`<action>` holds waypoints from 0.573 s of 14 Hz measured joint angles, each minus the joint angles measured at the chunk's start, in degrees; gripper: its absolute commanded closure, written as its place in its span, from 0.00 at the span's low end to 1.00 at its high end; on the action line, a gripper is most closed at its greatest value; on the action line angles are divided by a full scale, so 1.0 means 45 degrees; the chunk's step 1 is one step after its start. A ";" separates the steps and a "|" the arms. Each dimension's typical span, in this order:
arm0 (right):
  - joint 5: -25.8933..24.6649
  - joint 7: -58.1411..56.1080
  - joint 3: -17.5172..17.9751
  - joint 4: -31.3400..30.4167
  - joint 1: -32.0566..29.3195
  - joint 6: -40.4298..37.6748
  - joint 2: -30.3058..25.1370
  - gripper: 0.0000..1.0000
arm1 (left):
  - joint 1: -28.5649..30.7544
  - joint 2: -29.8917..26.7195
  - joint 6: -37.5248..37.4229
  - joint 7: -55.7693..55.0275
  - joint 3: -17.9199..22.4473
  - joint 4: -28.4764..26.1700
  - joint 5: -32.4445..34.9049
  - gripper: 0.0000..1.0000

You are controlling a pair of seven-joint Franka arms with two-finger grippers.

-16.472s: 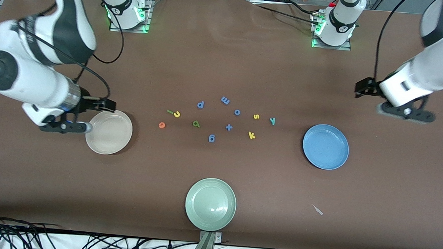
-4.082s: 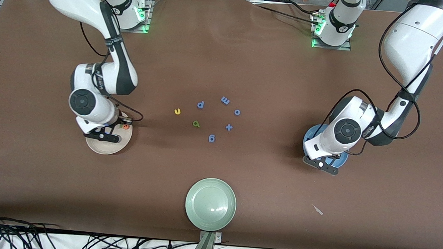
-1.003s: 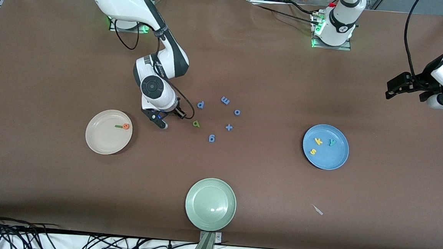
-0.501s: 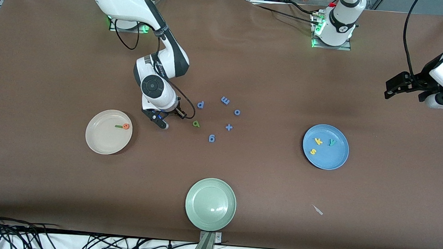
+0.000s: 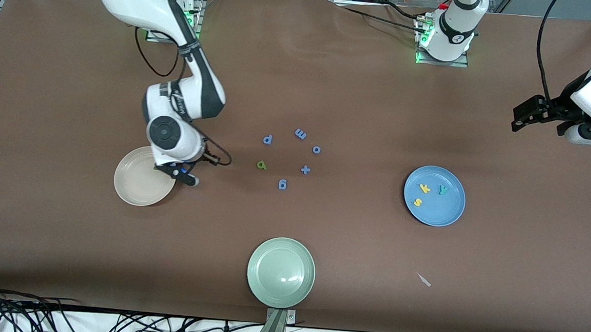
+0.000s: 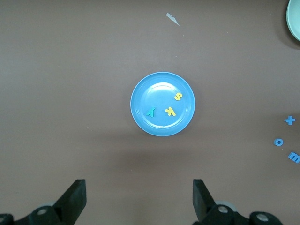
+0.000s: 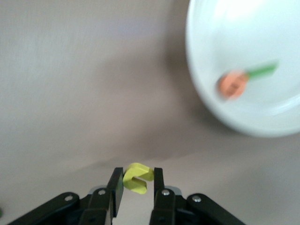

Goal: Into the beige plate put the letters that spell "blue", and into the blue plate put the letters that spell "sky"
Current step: 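Carry the yellow u to the white plate and open the right gripper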

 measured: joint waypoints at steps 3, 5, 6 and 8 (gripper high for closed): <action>-0.0002 -0.2839 -0.1260 0.0020 -0.0039 -0.0046 0.0025 0.83 | -0.0012 -0.0004 0.0000 0.0000 -0.0132 0.0003 0.0001 0.00; -0.0002 -0.4178 -0.1864 0.0019 -0.0104 -0.0062 0.0068 0.65 | -0.0010 -0.0006 -0.0016 0.0000 -0.0134 0.0003 0.0001 0.00; -0.0003 -0.4478 -0.2010 0.0019 -0.0138 -0.0065 0.0085 0.36 | -0.0011 -0.0006 -0.0019 0.0000 -0.0134 0.0003 0.0001 0.00; -0.0001 -0.4579 -0.2068 0.0019 -0.0144 -0.0070 0.0117 0.21 | -0.0011 -0.0006 -0.0021 0.0000 -0.0143 0.0003 0.0001 0.00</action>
